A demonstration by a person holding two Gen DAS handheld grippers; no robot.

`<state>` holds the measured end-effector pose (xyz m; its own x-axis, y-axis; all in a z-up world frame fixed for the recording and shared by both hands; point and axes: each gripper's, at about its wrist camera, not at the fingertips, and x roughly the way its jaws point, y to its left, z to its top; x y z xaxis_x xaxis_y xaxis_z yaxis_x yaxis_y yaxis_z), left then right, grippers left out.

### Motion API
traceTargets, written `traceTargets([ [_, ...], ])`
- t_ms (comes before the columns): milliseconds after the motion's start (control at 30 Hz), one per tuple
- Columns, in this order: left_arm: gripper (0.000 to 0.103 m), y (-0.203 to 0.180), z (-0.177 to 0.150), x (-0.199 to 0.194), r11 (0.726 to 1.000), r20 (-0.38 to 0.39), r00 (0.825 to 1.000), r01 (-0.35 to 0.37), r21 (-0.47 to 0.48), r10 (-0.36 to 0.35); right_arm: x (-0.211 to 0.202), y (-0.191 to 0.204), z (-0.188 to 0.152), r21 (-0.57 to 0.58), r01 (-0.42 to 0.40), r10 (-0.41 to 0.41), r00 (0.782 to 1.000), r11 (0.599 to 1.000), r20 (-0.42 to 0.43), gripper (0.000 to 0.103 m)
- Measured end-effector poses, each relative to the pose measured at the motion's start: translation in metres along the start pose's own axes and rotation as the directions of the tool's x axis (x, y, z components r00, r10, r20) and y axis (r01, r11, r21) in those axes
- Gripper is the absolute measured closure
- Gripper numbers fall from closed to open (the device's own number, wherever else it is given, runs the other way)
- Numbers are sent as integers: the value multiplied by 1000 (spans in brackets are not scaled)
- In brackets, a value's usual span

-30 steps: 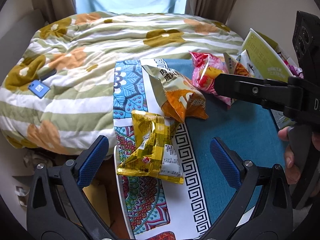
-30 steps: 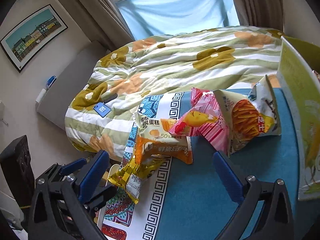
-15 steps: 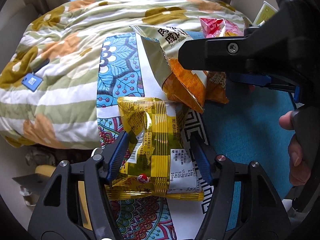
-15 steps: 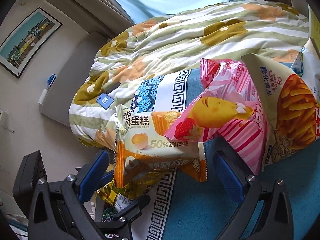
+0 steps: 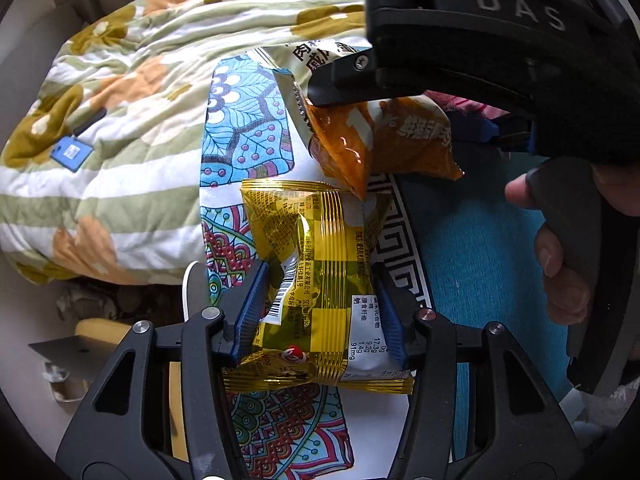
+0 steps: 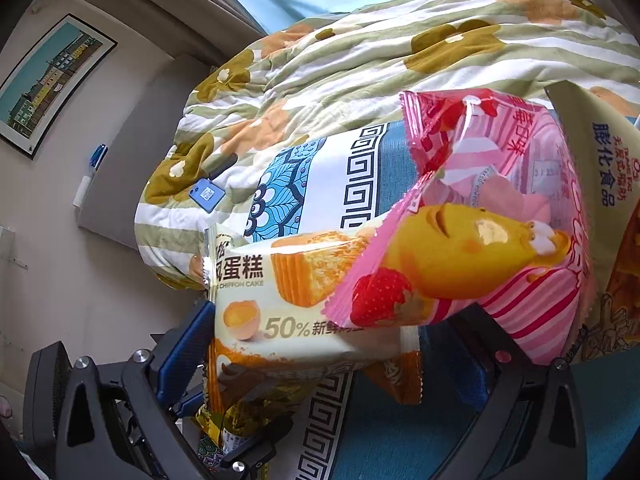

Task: Organize snacks
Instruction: 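Grasp and lift the gold-yellow bag with the left gripper while the right lifts the chiffon cake bag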

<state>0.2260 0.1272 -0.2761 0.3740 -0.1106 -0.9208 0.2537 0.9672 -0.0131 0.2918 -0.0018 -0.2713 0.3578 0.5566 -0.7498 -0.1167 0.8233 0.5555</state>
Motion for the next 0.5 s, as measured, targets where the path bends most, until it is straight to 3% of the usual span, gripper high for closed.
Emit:
traceTargets([
  [233,55,-2,-9,-4,1000,-20,1000,6,-21,-7,8,9,-1,-57,20,-21,1000,998,-8,0],
  [267,55,-2,-9,-4,1000,-20,1000,6,-22,-6,8,10,-1,-64,18,-19,1000,998,-9,4],
  [300,55,-1,-9,-4,1000,-21,1000,6,-24,-7,10,11,0,-67,10,-11,1000,998,-16,14],
  [500,55,1,-10,-5,999,-27,1000,6,-39,-7,3,16,0,-84,2,-1,1000,996,1,29],
])
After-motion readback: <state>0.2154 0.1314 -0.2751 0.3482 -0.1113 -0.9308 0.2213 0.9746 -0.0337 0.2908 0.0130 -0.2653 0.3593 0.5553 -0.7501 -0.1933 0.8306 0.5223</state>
